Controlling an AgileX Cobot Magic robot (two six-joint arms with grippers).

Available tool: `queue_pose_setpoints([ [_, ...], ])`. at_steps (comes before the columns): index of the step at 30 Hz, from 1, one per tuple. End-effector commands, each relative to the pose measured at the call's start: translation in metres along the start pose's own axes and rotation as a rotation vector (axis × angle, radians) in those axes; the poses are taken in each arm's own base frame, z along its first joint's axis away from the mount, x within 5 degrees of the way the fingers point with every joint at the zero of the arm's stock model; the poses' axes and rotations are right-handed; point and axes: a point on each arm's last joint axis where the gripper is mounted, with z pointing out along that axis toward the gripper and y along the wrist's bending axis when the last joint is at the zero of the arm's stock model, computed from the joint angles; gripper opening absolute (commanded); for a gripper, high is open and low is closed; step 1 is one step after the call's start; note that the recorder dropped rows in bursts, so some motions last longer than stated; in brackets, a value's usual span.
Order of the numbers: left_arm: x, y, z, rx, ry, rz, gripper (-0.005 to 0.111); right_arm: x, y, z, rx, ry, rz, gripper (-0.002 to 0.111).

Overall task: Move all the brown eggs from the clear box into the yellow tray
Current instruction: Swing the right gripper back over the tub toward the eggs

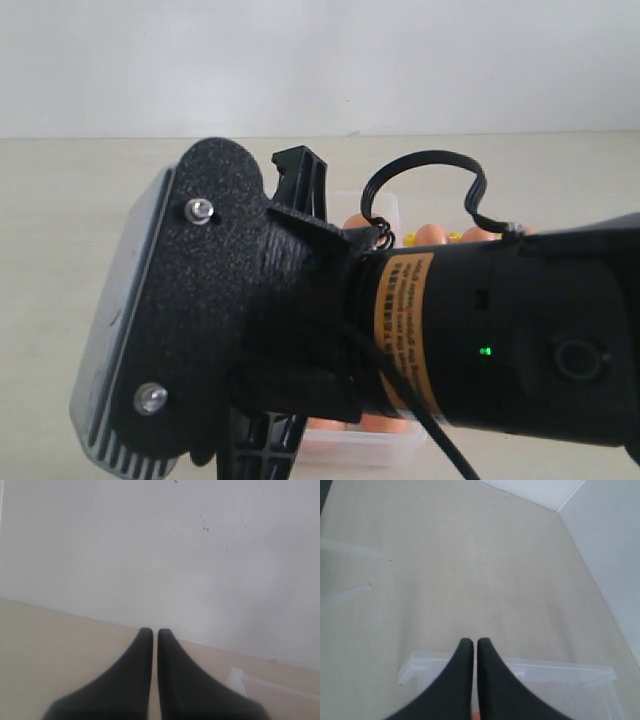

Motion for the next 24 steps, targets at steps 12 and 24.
queue_pose_setpoints([
  [12, -0.0010, -0.0005, -0.0003, 0.006, -0.004, 0.004, 0.004, 0.0003, -0.0023, -0.0024, 0.018, 0.018, 0.042, 0.000],
  [24, -0.0010, -0.0005, -0.0003, 0.006, -0.004, 0.004, 0.004, 0.0009, -0.0026, -0.0024, 0.021, 0.024, 0.064, 0.000],
])
